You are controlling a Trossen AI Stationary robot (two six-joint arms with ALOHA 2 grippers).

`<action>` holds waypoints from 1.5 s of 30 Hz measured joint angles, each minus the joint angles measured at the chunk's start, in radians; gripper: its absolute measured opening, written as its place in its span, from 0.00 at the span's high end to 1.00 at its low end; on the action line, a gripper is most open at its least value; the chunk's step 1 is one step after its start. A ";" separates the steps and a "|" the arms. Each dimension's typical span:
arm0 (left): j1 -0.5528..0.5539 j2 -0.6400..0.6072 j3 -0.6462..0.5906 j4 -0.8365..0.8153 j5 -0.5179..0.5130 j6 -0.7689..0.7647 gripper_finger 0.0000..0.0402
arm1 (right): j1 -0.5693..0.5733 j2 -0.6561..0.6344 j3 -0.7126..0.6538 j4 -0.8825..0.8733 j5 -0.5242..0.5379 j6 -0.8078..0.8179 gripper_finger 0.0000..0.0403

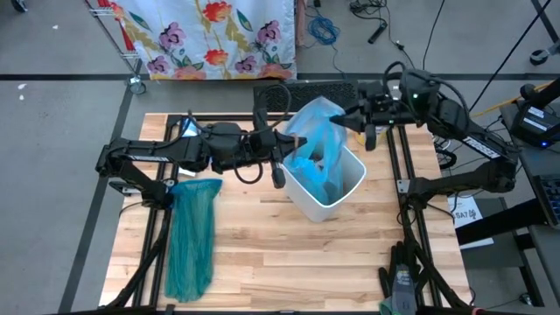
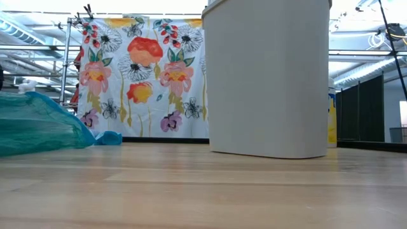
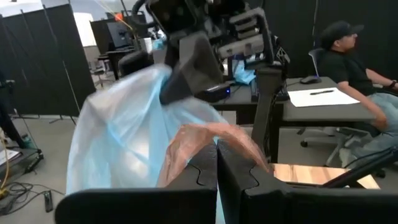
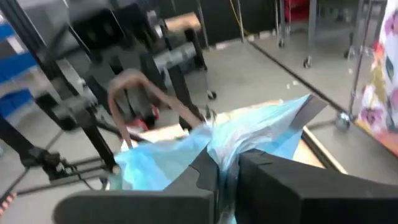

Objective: Place trash/remove bag and relplace
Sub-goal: Close the blue trash bag

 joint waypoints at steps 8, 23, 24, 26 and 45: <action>0.000 0.000 0.000 0.000 0.004 0.000 1.00 | -0.036 -0.010 0.000 -0.068 0.003 -0.049 0.76; -0.013 0.000 0.000 0.000 0.004 -0.002 1.00 | -0.196 -0.185 0.000 -0.511 0.000 -0.122 0.62; -0.013 0.000 0.000 0.000 0.004 -0.002 1.00 | -0.192 -0.187 0.000 -0.577 0.000 -0.140 0.66; -0.013 0.000 0.000 -0.001 0.004 -0.002 1.00 | -0.178 -0.187 0.000 -0.685 0.001 -0.188 0.77; -0.013 0.000 0.000 -0.001 -0.024 -0.003 1.00 | 0.100 -0.293 -0.347 -0.212 0.111 -0.172 1.00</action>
